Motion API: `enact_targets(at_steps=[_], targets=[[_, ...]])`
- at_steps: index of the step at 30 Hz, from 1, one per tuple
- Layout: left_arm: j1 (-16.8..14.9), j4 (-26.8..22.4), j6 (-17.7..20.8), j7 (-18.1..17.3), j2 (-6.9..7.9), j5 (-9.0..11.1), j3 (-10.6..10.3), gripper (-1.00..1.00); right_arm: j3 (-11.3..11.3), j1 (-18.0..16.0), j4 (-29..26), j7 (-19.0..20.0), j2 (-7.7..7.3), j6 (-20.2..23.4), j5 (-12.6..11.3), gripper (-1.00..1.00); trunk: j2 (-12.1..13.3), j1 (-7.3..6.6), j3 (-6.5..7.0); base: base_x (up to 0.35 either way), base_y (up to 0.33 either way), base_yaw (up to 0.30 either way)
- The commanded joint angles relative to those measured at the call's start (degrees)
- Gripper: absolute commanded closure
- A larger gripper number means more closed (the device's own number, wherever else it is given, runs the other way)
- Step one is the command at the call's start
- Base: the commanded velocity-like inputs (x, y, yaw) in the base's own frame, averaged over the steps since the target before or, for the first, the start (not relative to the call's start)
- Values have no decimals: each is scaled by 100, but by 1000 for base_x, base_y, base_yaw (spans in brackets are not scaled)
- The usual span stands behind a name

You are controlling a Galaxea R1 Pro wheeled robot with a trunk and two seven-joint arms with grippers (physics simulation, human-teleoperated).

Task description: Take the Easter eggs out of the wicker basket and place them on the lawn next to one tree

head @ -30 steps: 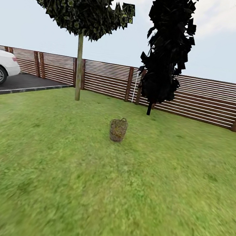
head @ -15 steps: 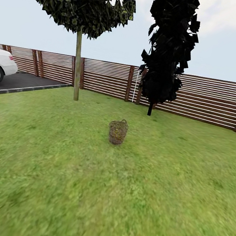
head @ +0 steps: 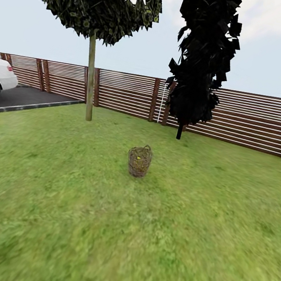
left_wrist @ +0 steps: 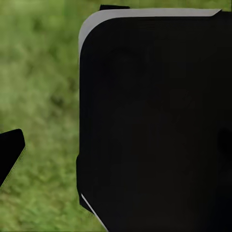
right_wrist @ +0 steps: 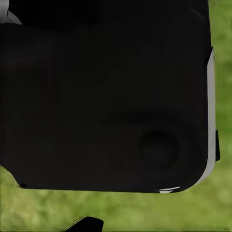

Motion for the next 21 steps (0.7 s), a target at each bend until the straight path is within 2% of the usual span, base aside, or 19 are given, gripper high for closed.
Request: enact_targets(at_steps=[1,21], targets=[[1,-8,4,-2,-1,2,30,-100,-29,-3,6,5,1,-22,-14,-100,-2,3,-5,341,0,0],[0,-5,4,-2,-2,2,30,-100,-31,-2,12,6,1,-21,-14,-100,-2,3,-5,341,0,0]])
